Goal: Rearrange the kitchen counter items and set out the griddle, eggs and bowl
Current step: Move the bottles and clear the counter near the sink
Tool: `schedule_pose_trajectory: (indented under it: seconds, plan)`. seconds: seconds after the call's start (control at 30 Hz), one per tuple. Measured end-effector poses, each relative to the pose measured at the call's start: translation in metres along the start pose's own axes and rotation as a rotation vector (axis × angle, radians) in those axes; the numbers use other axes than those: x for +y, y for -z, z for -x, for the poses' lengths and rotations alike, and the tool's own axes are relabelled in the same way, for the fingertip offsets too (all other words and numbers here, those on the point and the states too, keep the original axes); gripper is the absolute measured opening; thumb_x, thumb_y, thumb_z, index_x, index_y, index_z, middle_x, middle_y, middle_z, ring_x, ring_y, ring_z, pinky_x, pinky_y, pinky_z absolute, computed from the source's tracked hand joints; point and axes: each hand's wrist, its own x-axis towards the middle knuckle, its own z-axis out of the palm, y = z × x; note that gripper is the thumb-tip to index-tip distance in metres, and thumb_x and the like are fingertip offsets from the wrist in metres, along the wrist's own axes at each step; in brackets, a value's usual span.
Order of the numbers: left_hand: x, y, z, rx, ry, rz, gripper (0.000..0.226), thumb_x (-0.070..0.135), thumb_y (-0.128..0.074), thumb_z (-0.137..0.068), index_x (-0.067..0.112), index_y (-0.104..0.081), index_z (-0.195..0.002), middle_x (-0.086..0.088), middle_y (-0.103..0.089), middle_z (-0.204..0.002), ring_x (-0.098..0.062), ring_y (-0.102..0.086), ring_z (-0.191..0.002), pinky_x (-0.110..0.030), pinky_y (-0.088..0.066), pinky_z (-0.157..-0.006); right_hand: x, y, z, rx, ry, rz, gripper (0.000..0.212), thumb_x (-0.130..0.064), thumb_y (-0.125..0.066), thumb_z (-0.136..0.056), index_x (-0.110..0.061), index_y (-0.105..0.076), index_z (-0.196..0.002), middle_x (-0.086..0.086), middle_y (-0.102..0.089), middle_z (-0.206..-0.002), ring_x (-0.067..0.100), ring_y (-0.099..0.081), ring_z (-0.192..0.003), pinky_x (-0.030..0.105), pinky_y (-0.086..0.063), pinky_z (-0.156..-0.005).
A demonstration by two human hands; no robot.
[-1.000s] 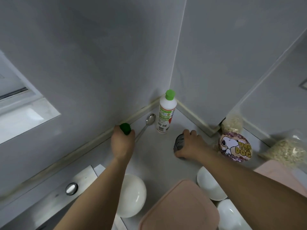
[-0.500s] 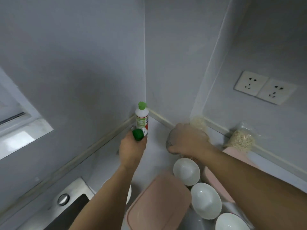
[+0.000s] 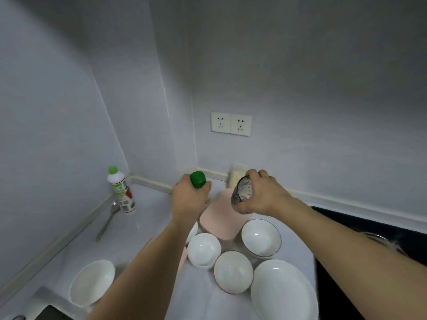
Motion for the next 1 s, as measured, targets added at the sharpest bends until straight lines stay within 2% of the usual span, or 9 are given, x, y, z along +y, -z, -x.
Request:
schedule_pose_trajectory:
  seconds: [0.1, 0.2, 0.3, 0.37, 0.5, 0.57, 0.7, 0.9, 1.0]
  plan:
    - [0.035, -0.035, 0.052, -0.076, -0.087, -0.010, 0.025, 0.035, -0.069, -0.081, 0.014, -0.057, -0.086, 0.008, -0.053, -0.064, -0.018, -0.056, -0.066, -0.027, -0.035, -0.054, 0.055, 0.022, 0.062, 0.049, -0.087, -0.031, 0.081, -0.054, -0.070, -0.065, -0.020, -0.035, -0.129, 0.003, -0.041, -0.119, 0.026, -0.042, -0.114, 0.034, -0.043, -0.094]
    - [0.072, -0.079, 0.114, -0.177, -0.144, 0.064, 0.021, 0.031, -0.069, -0.083, 0.013, -0.058, -0.085, 0.009, -0.056, -0.064, -0.001, -0.054, -0.054, -0.016, -0.035, -0.048, 0.116, 0.042, 0.133, 0.111, -0.188, -0.039, 0.079, -0.054, -0.068, -0.066, -0.020, -0.036, -0.129, 0.003, -0.041, -0.119, 0.026, -0.044, -0.114, 0.034, -0.043, -0.096]
    - [0.106, -0.124, 0.176, -0.277, -0.197, 0.090, 0.023, 0.033, -0.071, -0.081, 0.014, -0.058, -0.085, 0.008, -0.057, -0.069, -0.017, -0.057, -0.069, -0.026, -0.038, -0.060, 0.172, 0.059, 0.201, 0.170, -0.289, -0.036, 0.081, -0.052, -0.071, -0.063, -0.020, -0.036, -0.129, 0.003, -0.042, -0.118, 0.027, -0.043, -0.114, 0.036, -0.044, -0.094]
    - [0.128, -0.155, 0.218, -0.354, -0.234, 0.106, 0.025, 0.035, -0.071, -0.080, 0.014, -0.059, -0.085, 0.006, -0.059, -0.072, -0.020, -0.058, -0.073, -0.027, -0.040, -0.063, 0.206, 0.072, 0.245, 0.185, -0.372, -0.043, 0.087, -0.053, -0.073, -0.059, -0.022, -0.035, -0.131, 0.003, -0.041, -0.120, 0.027, -0.043, -0.115, 0.039, -0.045, -0.094]
    - [0.172, -0.206, 0.302, -0.514, -0.355, 0.110, 0.026, 0.040, -0.072, -0.078, 0.018, -0.059, -0.085, 0.005, -0.062, -0.077, -0.018, -0.059, -0.075, -0.027, -0.041, -0.063, 0.269, 0.095, 0.328, 0.224, -0.523, -0.032, 0.090, -0.051, -0.072, -0.058, -0.020, -0.034, -0.134, 0.004, -0.041, -0.123, 0.028, -0.046, -0.114, 0.039, -0.046, -0.093]
    - [0.195, -0.231, 0.341, -0.591, -0.412, 0.114, 0.027, 0.043, -0.072, -0.076, 0.021, -0.060, -0.086, 0.006, -0.064, -0.079, -0.016, -0.060, -0.077, -0.029, -0.046, -0.065, 0.298, 0.105, 0.367, 0.251, -0.602, -0.048, 0.090, -0.051, -0.073, -0.057, -0.020, -0.034, -0.132, 0.004, -0.040, -0.123, 0.028, -0.046, -0.113, 0.040, -0.048, -0.092]
    - [0.232, -0.272, 0.403, -0.726, -0.513, 0.088, 0.027, 0.042, -0.072, -0.076, 0.020, -0.060, -0.086, 0.006, -0.064, -0.079, -0.013, -0.061, -0.075, -0.030, -0.050, -0.068, 0.347, 0.114, 0.425, 0.300, -0.707, -0.078, 0.093, -0.051, -0.073, -0.056, -0.020, -0.033, -0.135, 0.006, -0.039, -0.128, 0.029, -0.043, -0.120, 0.040, -0.047, -0.094]
    - [0.272, -0.336, 0.468, -0.864, -0.593, 0.066, 0.023, 0.038, -0.072, -0.078, 0.021, -0.058, -0.082, 0.007, -0.064, -0.077, -0.011, -0.060, -0.072, -0.025, -0.041, -0.058, 0.424, 0.126, 0.480, 0.342, -0.834, -0.105, 0.093, -0.048, -0.073, -0.057, -0.020, -0.032, -0.134, 0.004, -0.039, -0.124, 0.029, -0.045, -0.115, 0.040, -0.048, -0.092]
    - [0.288, -0.374, 0.488, -0.898, -0.591, 0.074, 0.025, 0.040, -0.073, -0.078, 0.021, -0.059, -0.085, 0.006, -0.065, -0.079, -0.012, -0.062, -0.075, -0.025, -0.044, -0.060, 0.466, 0.134, 0.496, 0.351, -0.870, -0.104, 0.093, -0.047, -0.074, -0.055, -0.022, -0.031, -0.134, 0.002, -0.039, -0.120, 0.025, -0.044, -0.111, 0.039, -0.051, -0.087]
